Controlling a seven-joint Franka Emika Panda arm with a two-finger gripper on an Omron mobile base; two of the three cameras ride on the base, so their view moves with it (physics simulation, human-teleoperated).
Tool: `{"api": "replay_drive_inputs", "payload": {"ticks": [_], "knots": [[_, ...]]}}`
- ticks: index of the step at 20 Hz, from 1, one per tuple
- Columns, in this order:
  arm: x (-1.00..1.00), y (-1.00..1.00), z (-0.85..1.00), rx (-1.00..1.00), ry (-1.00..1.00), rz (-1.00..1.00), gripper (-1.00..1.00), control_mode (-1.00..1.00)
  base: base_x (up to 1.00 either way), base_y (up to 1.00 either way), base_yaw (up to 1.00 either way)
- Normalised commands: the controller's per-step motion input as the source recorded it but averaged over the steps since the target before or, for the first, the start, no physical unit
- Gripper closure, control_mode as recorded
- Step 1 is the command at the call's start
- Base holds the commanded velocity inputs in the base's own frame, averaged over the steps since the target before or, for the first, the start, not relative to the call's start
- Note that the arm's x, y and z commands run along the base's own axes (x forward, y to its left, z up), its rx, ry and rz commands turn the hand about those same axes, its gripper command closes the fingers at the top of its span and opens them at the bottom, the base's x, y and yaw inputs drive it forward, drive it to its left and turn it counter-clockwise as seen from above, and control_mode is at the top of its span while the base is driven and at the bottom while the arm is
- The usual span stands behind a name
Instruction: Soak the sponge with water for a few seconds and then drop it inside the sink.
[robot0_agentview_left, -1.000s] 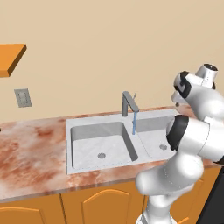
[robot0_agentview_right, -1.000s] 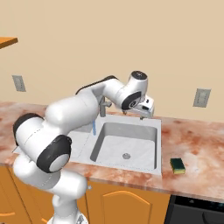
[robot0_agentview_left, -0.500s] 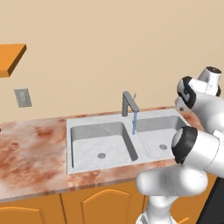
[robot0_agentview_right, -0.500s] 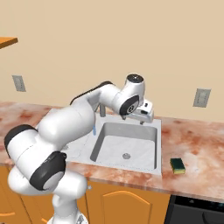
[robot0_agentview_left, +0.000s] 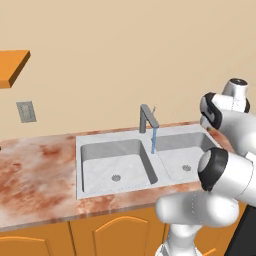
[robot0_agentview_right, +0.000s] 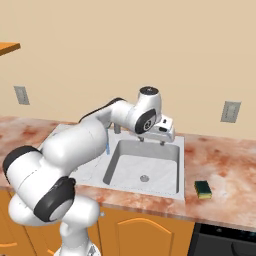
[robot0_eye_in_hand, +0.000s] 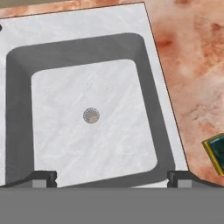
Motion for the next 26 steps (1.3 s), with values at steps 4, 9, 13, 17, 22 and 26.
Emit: {"api": "replay_drive_inputs", "payload": {"ticks": [4, 9, 13, 17, 22, 26], "knots": [[-0.06, -0.13, -0.06, -0.02, 0.17, 0.0, -1.0, -1.0, 0.0, 0.0, 0.0], [-0.21, -0.11, -0.07, 0.0, 0.19, 0.0, -1.0, -1.0, 0.0, 0.0, 0.0], [-0.3, -0.08, -0.17, 0.0, 0.11, 0.0, -1.0, -1.0, 0.0, 0.0, 0.0], [-0.25, -0.11, -0.41, 0.0, 0.0, 0.01, -1.0, -1.0, 0.0, 0.0, 0.0], [-0.1, -0.12, -0.26, 0.0, 0.0, 0.03, -1.0, -1.0, 0.0, 0.0, 0.0], [-0.01, -0.16, -0.03, 0.0, 0.01, 0.03, -1.0, -1.0, 0.0, 0.0, 0.0]]}}
